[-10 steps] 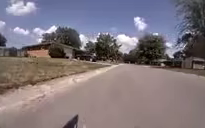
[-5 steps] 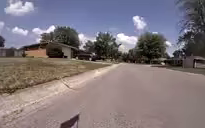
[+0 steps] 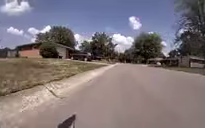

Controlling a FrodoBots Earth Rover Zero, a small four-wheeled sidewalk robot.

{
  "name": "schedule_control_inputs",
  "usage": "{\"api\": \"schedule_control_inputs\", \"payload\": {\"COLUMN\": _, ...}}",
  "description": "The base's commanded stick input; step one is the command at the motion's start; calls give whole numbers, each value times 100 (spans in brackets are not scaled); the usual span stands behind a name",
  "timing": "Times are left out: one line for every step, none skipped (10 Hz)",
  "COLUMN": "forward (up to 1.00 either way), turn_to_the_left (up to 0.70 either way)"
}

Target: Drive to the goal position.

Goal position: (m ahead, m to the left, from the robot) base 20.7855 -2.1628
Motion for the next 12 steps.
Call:
{"api": "schedule_control_inputs", "payload": {"forward": 100, "turn_to_the_left": -26}}
{"api": "schedule_control_inputs", "payload": {"forward": 100, "turn_to_the_left": -37}}
{"api": "schedule_control_inputs", "payload": {"forward": 100, "turn_to_the_left": -26}}
{"api": "schedule_control_inputs", "payload": {"forward": 100, "turn_to_the_left": -9}}
{"api": "schedule_control_inputs", "payload": {"forward": 100, "turn_to_the_left": 0}}
{"api": "schedule_control_inputs", "payload": {"forward": 100, "turn_to_the_left": 0}}
{"api": "schedule_control_inputs", "payload": {"forward": 100, "turn_to_the_left": 0}}
{"api": "schedule_control_inputs", "payload": {"forward": 100, "turn_to_the_left": 0}}
{"api": "schedule_control_inputs", "payload": {"forward": 100, "turn_to_the_left": 0}}
{"api": "schedule_control_inputs", "payload": {"forward": 100, "turn_to_the_left": -1}}
{"api": "schedule_control_inputs", "payload": {"forward": 100, "turn_to_the_left": -24}}
{"api": "schedule_control_inputs", "payload": {"forward": 100, "turn_to_the_left": -36}}
